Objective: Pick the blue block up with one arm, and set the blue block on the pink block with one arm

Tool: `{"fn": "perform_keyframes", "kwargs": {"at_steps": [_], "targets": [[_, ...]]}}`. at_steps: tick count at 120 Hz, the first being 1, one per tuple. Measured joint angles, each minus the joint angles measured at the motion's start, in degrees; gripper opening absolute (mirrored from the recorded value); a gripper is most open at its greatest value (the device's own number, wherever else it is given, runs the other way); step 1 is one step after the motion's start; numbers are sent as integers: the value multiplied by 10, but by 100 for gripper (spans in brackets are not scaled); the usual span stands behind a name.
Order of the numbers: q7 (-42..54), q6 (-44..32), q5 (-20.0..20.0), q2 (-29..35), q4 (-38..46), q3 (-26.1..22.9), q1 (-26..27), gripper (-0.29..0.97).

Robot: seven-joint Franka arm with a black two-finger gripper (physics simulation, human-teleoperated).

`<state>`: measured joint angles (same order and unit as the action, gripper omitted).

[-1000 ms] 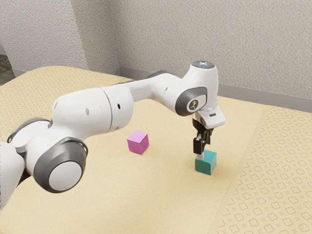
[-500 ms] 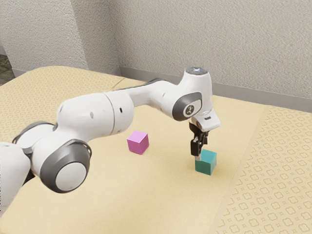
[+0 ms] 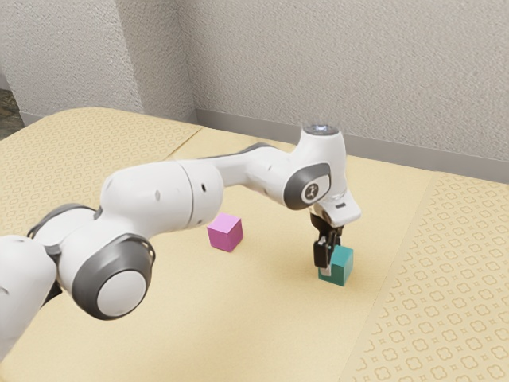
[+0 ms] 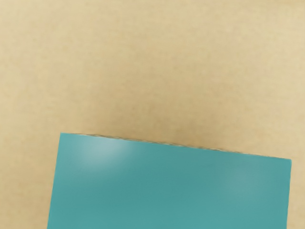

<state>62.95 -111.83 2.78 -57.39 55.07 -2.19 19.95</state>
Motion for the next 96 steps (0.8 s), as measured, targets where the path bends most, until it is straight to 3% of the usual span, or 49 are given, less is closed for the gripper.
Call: {"fn": "perform_keyframes", "kwargs": {"at_steps": [23,40,56,65,77,96], "targets": [[1,-2,10,-4,5,1,0,63],[1,-2,11,-4,7,2,1,45],[1,8,8,15,9,11,1,39],[1,20,-1,50,40,14,-2,37],[2,32,-15,143,139,15,-21,36],[20,42,-21,249,245,14,-78,36]]}}
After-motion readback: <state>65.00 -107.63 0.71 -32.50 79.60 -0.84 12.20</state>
